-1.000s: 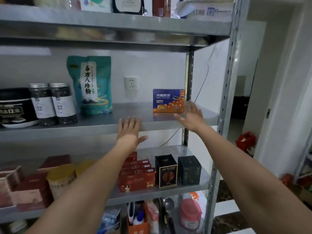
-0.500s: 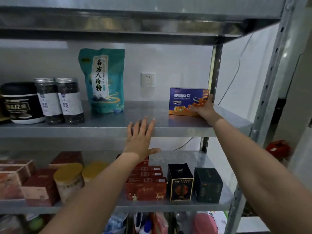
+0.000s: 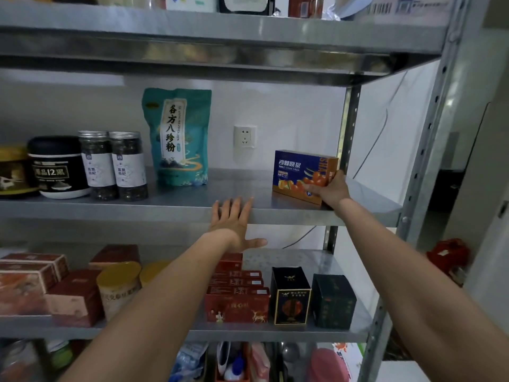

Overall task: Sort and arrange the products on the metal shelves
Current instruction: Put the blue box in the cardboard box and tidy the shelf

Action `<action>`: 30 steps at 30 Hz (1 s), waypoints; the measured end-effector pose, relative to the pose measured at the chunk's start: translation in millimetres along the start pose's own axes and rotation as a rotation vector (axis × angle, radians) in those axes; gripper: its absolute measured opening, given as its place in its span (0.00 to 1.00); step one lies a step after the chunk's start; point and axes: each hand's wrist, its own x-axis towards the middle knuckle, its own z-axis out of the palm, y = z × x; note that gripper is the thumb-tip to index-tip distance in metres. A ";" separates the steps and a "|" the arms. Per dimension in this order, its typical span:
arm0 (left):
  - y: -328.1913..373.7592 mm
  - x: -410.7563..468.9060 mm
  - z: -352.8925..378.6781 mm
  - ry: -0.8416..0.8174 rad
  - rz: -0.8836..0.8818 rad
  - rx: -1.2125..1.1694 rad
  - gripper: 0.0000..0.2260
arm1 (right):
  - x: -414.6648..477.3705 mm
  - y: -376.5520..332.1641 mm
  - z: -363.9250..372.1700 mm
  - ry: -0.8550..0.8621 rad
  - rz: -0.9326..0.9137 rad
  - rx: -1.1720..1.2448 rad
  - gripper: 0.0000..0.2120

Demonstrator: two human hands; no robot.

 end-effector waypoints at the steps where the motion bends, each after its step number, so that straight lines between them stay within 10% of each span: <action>1: 0.0 -0.7 -3.1 -0.013 0.001 -0.012 0.49 | -6.0 -3.5 -0.6 -0.002 0.009 -0.001 0.37; 7: -0.1 -14.5 -23.9 0.010 0.010 -0.288 0.42 | -64.6 -24.6 -7.2 -0.123 -0.003 0.149 0.31; 14: 26.8 -50.9 -49.7 0.181 -0.028 -1.581 0.15 | -149.9 -27.7 -11.5 -0.305 -0.029 0.255 0.26; 23: 37.8 -81.7 -41.6 0.015 -0.246 -1.695 0.25 | -235.4 -24.1 -6.9 -0.321 0.051 0.670 0.34; 30: 60.7 -119.1 -43.7 0.110 -0.091 -1.375 0.23 | -278.1 -29.4 21.6 0.119 -0.081 0.126 0.30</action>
